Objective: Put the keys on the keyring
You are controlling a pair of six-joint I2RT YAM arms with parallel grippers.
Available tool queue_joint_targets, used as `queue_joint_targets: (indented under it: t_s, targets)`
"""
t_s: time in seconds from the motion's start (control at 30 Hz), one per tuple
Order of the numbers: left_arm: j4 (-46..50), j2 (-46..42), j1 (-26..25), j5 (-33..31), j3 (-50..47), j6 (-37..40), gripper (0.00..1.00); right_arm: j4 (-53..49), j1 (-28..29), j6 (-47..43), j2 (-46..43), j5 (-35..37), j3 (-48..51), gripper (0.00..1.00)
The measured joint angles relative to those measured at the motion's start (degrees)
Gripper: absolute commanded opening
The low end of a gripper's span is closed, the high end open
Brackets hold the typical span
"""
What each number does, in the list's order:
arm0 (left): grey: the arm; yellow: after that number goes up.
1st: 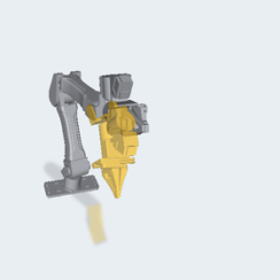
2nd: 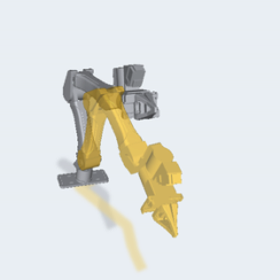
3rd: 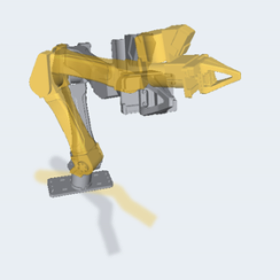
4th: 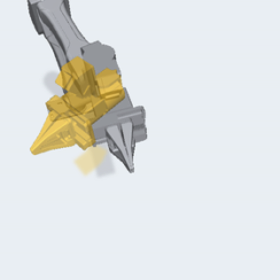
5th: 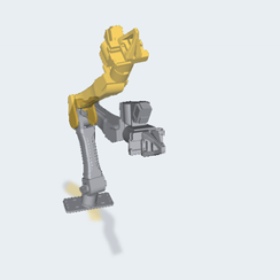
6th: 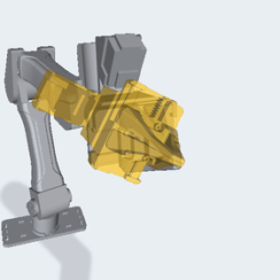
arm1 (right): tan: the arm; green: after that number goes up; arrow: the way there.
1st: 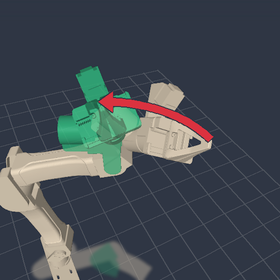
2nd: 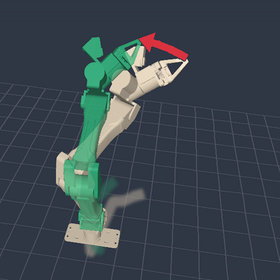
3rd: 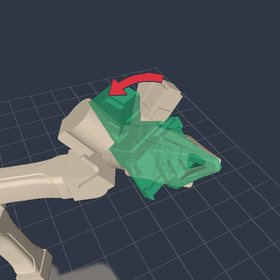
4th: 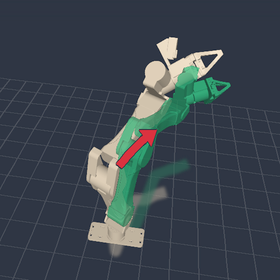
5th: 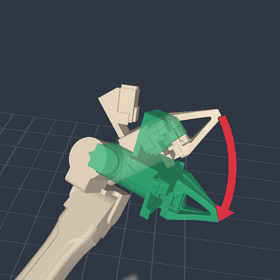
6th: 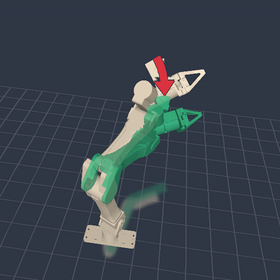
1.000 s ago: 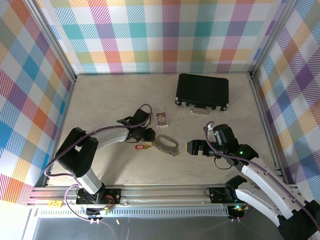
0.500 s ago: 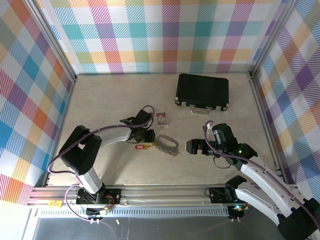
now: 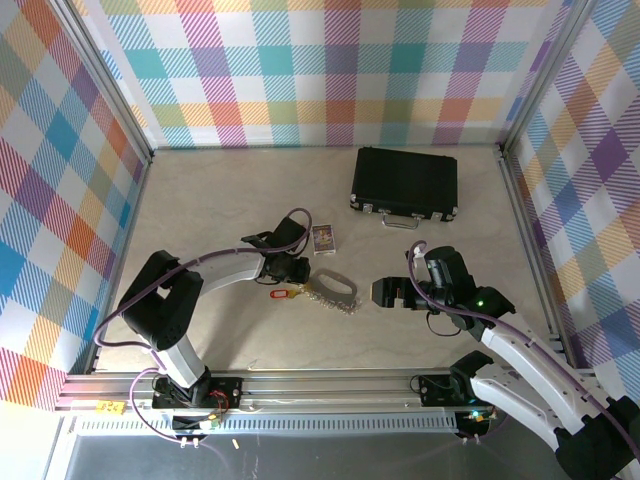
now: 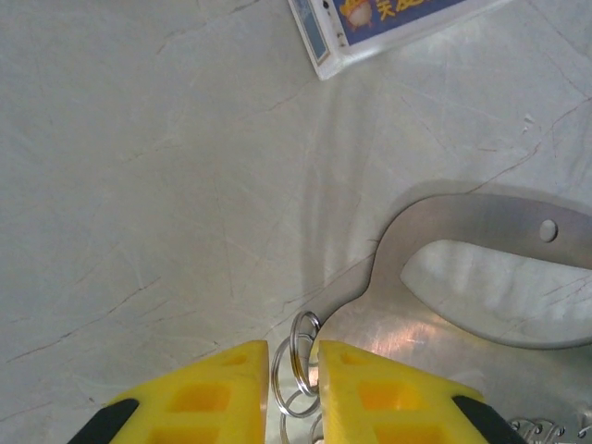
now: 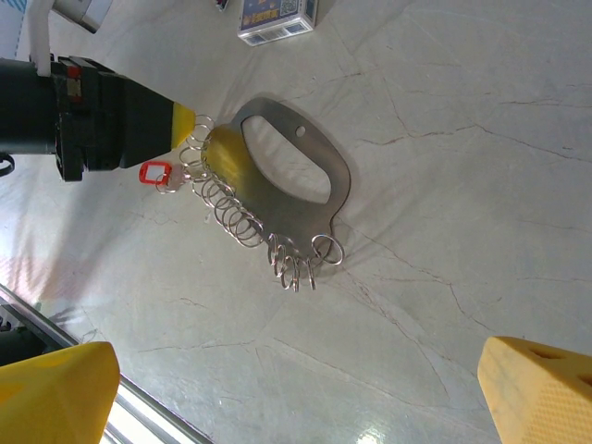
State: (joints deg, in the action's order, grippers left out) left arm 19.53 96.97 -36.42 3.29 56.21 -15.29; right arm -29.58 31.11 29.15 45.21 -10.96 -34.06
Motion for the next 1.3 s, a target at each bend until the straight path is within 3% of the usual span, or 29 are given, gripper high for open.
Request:
queue_joint_targets:
  t_s: [0.77,0.97,1.3]
  targets:
    - [0.02,1.79,-0.63,-0.44,0.85,0.15,0.17,-0.04,0.0,-0.63,-0.07,0.48,0.0,0.99]
    - [0.0,2.03,-0.63,-0.39,0.87,0.17,0.25,-0.04,0.0,-1.25,-0.79,1.11,0.0,0.99]
    - [-0.2,2.1,-0.68,0.22,0.94,0.13,0.25,-0.09,0.0,-1.4,-0.81,1.53,0.0,0.99]
